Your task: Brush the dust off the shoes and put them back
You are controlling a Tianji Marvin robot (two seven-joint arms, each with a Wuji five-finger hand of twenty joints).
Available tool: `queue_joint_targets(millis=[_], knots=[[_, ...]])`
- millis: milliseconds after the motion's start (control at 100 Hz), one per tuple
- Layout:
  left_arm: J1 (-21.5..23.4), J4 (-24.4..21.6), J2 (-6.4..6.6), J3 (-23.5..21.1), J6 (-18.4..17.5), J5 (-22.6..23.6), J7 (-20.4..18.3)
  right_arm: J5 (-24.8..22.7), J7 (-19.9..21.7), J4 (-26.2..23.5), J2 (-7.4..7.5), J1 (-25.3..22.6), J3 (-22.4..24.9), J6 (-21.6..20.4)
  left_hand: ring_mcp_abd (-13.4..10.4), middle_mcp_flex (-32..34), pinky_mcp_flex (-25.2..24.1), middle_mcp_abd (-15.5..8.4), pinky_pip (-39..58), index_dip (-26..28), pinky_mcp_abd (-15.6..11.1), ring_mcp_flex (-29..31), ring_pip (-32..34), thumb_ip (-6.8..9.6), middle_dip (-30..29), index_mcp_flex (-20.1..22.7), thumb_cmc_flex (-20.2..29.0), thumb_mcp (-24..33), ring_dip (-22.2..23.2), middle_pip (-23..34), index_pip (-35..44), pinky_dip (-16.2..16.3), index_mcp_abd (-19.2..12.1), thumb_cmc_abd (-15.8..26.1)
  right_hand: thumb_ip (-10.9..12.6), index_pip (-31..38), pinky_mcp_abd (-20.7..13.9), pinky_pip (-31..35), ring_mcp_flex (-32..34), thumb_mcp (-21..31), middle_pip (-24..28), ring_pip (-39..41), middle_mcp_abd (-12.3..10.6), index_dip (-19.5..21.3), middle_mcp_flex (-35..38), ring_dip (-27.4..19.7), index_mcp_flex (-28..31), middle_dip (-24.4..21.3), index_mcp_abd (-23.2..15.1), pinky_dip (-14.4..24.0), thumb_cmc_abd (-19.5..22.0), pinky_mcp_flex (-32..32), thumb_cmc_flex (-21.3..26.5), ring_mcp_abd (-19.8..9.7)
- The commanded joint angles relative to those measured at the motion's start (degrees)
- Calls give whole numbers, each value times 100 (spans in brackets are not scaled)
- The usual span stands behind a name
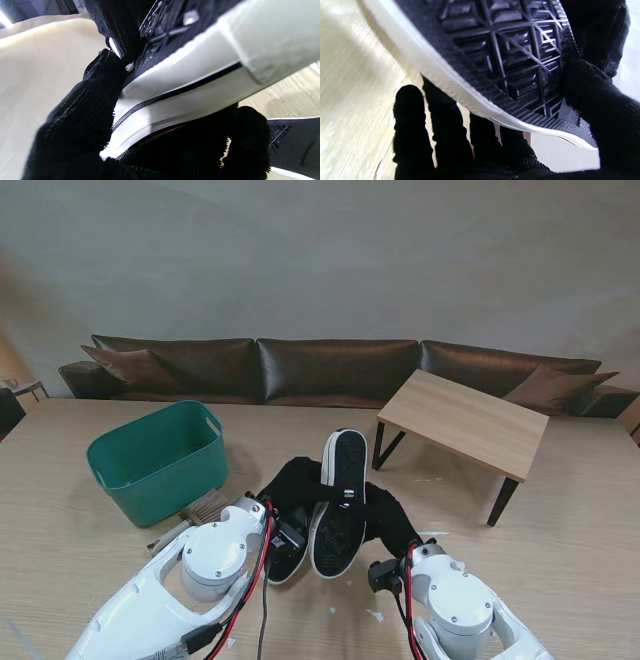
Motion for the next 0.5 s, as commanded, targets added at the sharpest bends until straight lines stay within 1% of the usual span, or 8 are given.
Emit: queue_joint_targets(millis=[0, 140, 340, 400, 440, 460, 480, 490], knots=[[43, -58, -79, 59, 11, 50, -153, -21, 96, -41, -60, 46, -17, 24, -427, 401, 106, -445, 59, 131, -99, 525, -106, 234, 25, 394, 937, 1379, -175, 108, 249, -100, -237, 418, -66, 146, -186, -406, -257, -368, -133, -543, -258, -274, -280, -265, -336, -247, -193, -199, 49, -957, -136, -167], [45, -50, -106, 79, 12, -107, -130, -32, 123, -14, -58, 69, -23, 42, -390, 397, 93, -430, 45, 140, -96, 522, -117, 232, 33, 396, 937, 1380, -156, 99, 231, -110, -227, 416, -82, 395, -214, -937, -528, -431, -297, -1435, -222, -503, -577, -680, -538, -565, -203, -452, -49, -1092, -131, -133], [-3, 4, -121, 156, -22, -139, -140, 22, 78, -10, -74, 82, -82, -45, -353, 368, 23, -415, -4, 122, -102, 506, -163, 233, 42, 386, 960, 1333, -139, 82, 185, -121, -220, 430, -209, 853, -285, -724, -162, -74, 132, -1011, -198, -253, -177, -464, 306, -371, -68, -342, -453, -863, -109, -233], [-27, 28, -122, 191, -38, -119, -145, 0, -52, -10, -105, 86, -129, -74, -347, 361, 3, -420, -3, 107, -109, 507, -173, 233, 44, 378, 953, 1309, -128, 76, 166, -112, -220, 435, -228, 1343, -246, -323, 479, 257, 349, -382, -155, 117, 807, -257, 1807, -166, -184, -234, -616, -521, 224, -321], [-39, 39, -120, 207, -40, -104, -158, -25, -151, -22, -128, 84, -157, -62, -342, 352, -13, -419, -2, 101, -118, 503, -182, 234, 41, 380, 954, 1292, -120, 67, 158, -106, -224, 438, -212, 1476, -241, -137, 844, 396, 380, -162, -206, 231, 1274, -215, 2338, -103, -250, -220, -587, -322, 397, -384], [-44, 42, -118, 214, -39, -99, -165, -43, -212, -14, -141, 86, -177, -85, -338, 350, -24, -422, 0, 97, -124, 501, -185, 236, 40, 379, 959, 1287, -117, 63, 152, -101, -220, 450, -718, 1880, -239, 81, 1188, 381, 377, 71, -258, -117, 1708, -201, 2616, 21, -383, -281, -628, -143, 634, -424], [-47, 44, -118, 219, -37, -93, -170, -57, -275, 0, -155, 90, -198, -130, -335, 344, -37, -410, 2, 92, -127, 497, -189, 235, 37, 375, 960, 1278, -114, 56, 147, -97, -222, 449, -1006, 2416, -224, 350, 1571, 390, 417, 318, -302, -401, 2209, -163, 2897, 116, -533, -307, -648, 119, 853, -458], [-48, 45, -117, 221, -36, -90, -171, -58, -303, 7, -163, 91, -207, -155, -325, 340, -58, -403, 8, 83, -131, 491, -194, 235, 34, 369, 961, 1264, -108, 50, 135, -88, -214, 455, -1029, 2642, -210, 451, 1727, 426, 420, 421, -306, -506, 2432, -139, 3044, 155, -574, -324, -613, 216, 913, -451]])
